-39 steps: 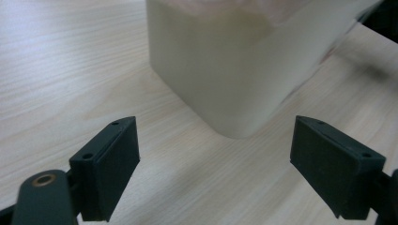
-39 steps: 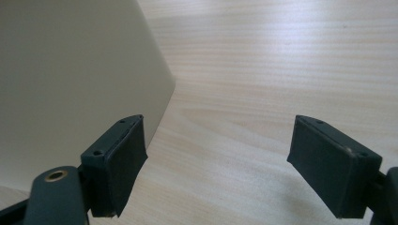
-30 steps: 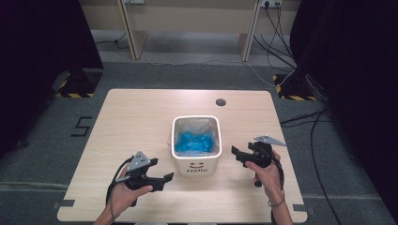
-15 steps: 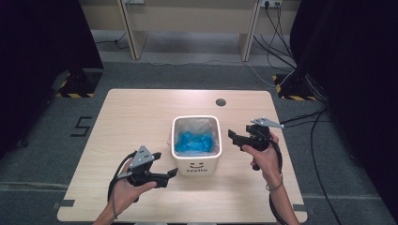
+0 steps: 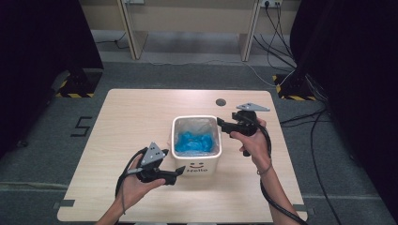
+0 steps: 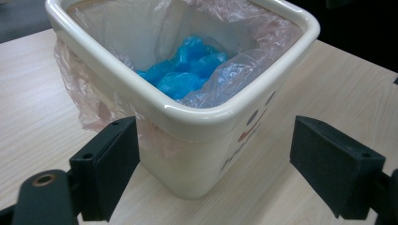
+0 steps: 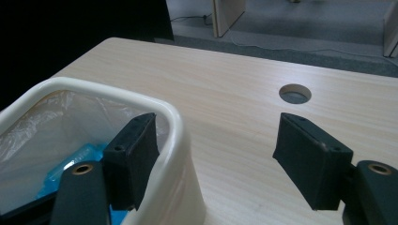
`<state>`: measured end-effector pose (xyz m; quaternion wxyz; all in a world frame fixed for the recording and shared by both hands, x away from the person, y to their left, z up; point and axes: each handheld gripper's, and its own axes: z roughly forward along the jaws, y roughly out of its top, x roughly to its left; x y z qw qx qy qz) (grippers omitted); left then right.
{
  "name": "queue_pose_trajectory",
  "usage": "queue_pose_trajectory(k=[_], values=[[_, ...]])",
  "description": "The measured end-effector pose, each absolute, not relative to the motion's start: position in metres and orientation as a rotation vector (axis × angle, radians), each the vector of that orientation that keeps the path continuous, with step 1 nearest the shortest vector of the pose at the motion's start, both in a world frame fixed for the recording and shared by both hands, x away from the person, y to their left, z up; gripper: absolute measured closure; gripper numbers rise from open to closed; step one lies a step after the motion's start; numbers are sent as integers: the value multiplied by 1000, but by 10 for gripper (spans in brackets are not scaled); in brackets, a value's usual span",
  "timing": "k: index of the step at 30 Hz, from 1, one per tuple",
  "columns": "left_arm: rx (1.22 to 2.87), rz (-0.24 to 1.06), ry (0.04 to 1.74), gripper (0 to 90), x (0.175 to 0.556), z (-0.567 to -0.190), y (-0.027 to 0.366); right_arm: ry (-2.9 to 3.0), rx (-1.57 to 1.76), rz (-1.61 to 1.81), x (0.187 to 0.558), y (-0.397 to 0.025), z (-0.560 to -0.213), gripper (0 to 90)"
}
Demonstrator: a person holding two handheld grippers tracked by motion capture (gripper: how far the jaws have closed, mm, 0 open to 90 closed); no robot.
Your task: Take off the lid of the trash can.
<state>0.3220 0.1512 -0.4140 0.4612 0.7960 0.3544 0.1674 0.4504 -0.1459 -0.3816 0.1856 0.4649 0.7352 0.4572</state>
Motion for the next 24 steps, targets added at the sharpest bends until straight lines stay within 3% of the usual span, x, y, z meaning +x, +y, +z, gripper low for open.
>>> queue_pose_trajectory(k=[7,19,24], values=[[1957,429,869,152,324,-417,145,2143,1284,1205,463,-122,-386,301],[1956,461,884,145,333,-420,142,2261,1201,1161,475,-103,-386,537],[1947,461,894,163,335,-421,143,2300,1165,1060,474,-99,-386,573]])
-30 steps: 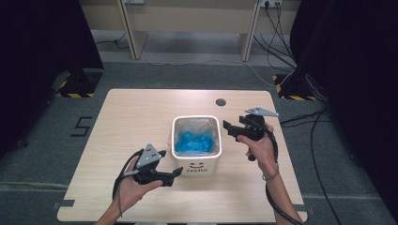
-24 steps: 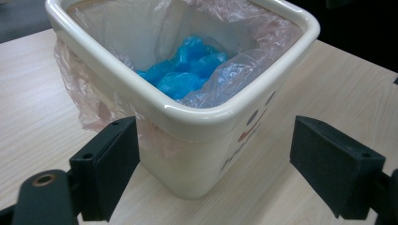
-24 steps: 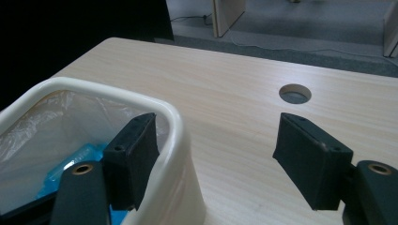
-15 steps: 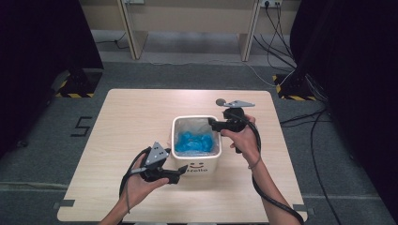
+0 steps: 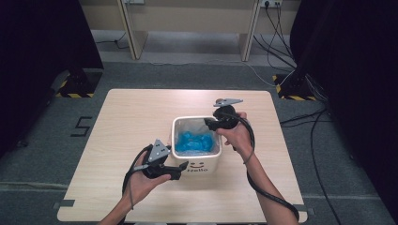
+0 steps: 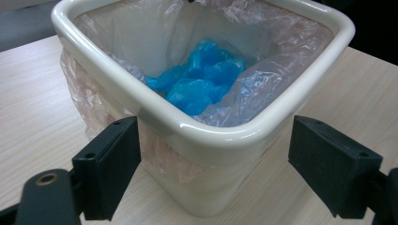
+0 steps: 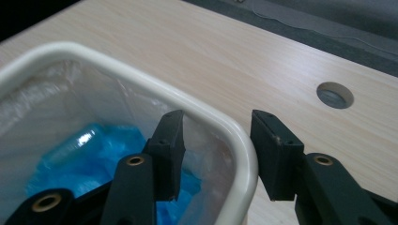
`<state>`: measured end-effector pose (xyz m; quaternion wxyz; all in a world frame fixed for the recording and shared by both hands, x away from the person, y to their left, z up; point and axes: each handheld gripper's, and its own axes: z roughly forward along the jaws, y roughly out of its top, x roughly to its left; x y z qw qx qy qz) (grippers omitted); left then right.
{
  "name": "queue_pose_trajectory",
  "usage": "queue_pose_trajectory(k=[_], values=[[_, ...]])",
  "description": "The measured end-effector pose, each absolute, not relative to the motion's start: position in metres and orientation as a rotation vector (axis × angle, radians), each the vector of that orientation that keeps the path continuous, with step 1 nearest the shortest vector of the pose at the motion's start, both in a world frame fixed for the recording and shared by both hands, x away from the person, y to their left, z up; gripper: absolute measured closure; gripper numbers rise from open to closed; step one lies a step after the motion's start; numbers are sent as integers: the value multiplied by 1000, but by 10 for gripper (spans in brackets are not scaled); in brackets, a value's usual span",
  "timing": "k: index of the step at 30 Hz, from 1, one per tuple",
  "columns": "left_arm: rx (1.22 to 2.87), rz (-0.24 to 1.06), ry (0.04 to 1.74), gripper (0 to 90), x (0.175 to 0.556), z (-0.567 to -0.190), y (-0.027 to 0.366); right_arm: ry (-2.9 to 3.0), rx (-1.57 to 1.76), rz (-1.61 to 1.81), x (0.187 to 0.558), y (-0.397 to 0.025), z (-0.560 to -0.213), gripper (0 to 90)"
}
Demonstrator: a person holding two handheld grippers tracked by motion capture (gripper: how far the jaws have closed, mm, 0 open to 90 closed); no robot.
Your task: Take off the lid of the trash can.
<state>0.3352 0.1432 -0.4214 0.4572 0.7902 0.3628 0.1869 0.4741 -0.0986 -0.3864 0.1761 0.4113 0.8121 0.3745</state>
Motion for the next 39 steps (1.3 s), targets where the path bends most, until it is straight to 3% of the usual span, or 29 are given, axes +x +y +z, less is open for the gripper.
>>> queue_pose_trajectory(k=[10,27,39], values=[[1943,464,895,149,334,-421,141,2292,1201,1081,470,-110,-387,708],[1901,468,832,157,319,-395,146,2266,1165,1184,463,-117,-355,744],[1923,460,839,157,316,-399,153,2199,1213,1419,455,-150,-339,755]])
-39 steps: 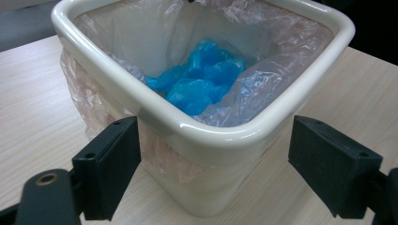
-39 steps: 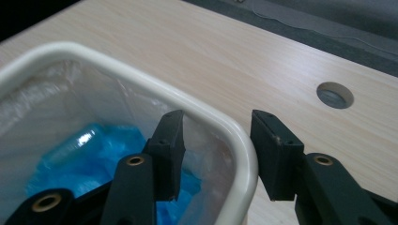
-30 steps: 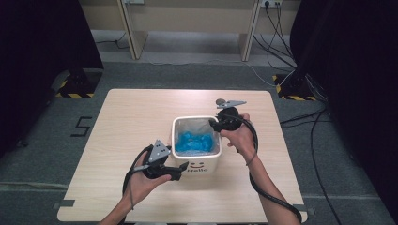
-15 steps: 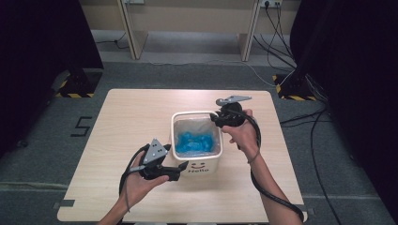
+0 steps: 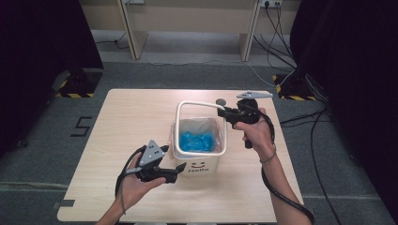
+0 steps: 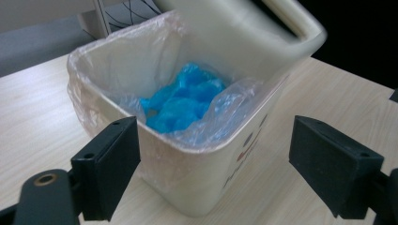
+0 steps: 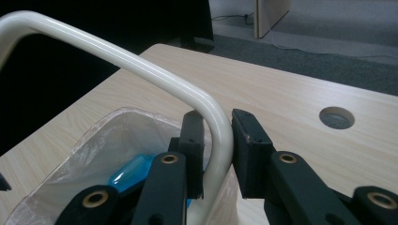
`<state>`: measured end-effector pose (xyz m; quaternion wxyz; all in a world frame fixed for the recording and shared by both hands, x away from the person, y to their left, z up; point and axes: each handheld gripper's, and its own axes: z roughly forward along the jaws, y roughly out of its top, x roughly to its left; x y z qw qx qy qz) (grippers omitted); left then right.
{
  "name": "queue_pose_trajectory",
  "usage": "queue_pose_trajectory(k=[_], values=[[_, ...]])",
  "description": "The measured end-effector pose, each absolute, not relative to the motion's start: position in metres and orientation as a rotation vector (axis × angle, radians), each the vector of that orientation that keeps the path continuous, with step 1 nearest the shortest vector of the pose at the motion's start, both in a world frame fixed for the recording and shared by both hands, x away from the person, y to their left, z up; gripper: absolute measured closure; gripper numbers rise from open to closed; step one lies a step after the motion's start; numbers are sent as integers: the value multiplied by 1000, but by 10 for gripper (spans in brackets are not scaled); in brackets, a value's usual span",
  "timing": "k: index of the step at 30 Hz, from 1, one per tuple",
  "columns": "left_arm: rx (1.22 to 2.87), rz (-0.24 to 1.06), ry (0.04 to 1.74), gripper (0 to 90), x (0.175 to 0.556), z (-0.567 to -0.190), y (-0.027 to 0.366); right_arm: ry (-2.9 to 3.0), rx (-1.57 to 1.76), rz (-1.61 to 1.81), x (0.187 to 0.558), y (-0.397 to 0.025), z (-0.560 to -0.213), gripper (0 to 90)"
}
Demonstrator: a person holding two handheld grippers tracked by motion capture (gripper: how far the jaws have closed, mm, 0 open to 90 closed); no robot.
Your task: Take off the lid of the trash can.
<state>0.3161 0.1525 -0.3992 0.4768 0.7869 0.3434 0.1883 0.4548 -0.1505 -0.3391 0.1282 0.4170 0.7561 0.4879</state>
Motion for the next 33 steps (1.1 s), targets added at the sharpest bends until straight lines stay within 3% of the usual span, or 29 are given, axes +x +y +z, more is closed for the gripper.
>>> queue_pose_trajectory(k=[13,33], values=[[1958,449,921,157,317,-425,179,2141,1268,1383,440,-202,-335,757],[1975,430,976,150,322,-480,214,2021,1457,1265,418,-291,-366,756]])
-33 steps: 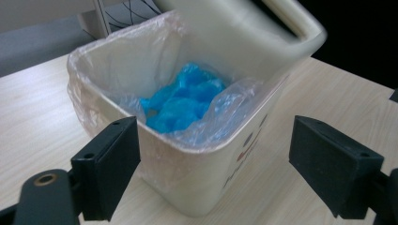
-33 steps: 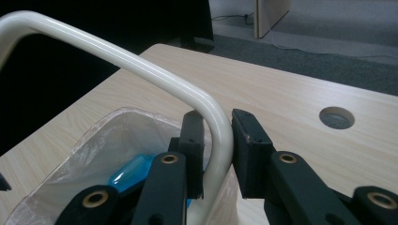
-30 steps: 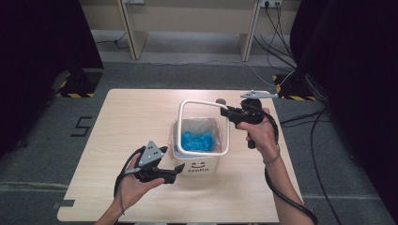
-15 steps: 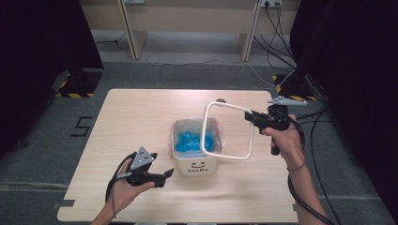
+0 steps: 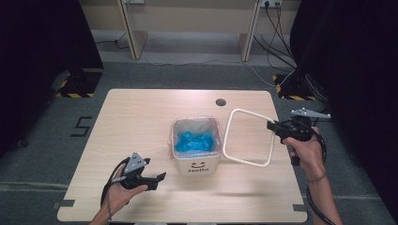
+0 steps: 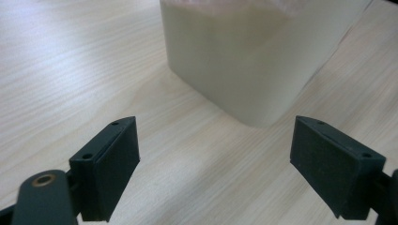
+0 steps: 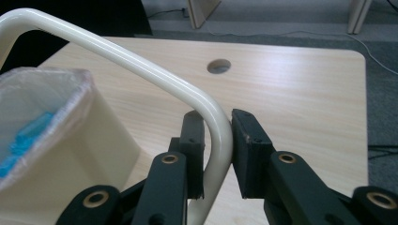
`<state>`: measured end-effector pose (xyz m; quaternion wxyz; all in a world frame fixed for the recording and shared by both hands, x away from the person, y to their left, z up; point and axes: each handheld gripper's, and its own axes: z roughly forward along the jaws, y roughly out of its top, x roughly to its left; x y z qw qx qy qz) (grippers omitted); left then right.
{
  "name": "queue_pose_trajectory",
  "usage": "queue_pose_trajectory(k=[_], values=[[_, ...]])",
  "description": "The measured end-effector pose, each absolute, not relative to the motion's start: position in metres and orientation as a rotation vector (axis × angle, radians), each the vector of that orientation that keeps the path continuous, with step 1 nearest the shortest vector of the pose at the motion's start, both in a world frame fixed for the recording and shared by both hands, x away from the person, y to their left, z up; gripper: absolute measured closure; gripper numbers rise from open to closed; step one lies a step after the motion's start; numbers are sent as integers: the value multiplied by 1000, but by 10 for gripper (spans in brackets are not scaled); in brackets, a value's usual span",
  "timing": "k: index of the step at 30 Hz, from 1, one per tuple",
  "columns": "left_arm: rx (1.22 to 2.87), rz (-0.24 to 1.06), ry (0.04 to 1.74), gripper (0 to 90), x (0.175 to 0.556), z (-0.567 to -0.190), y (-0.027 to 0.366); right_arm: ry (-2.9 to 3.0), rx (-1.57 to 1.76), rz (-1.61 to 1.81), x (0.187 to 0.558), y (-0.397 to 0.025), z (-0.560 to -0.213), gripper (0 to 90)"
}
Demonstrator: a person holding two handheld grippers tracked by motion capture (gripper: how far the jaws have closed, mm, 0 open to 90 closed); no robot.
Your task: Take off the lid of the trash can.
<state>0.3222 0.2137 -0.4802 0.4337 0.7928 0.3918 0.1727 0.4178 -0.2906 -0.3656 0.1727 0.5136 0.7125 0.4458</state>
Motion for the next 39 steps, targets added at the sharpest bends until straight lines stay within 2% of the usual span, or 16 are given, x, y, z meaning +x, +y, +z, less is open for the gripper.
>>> queue_pose_trajectory(k=[12,27,39], values=[[2012,435,1042,150,326,-503,230,2011,1513,1106,417,-305,-403,755],[2076,435,1078,150,328,-518,234,2069,1512,902,424,-298,-445,754],[2088,447,1067,141,328,-523,234,2075,1573,880,436,-295,-474,754]])
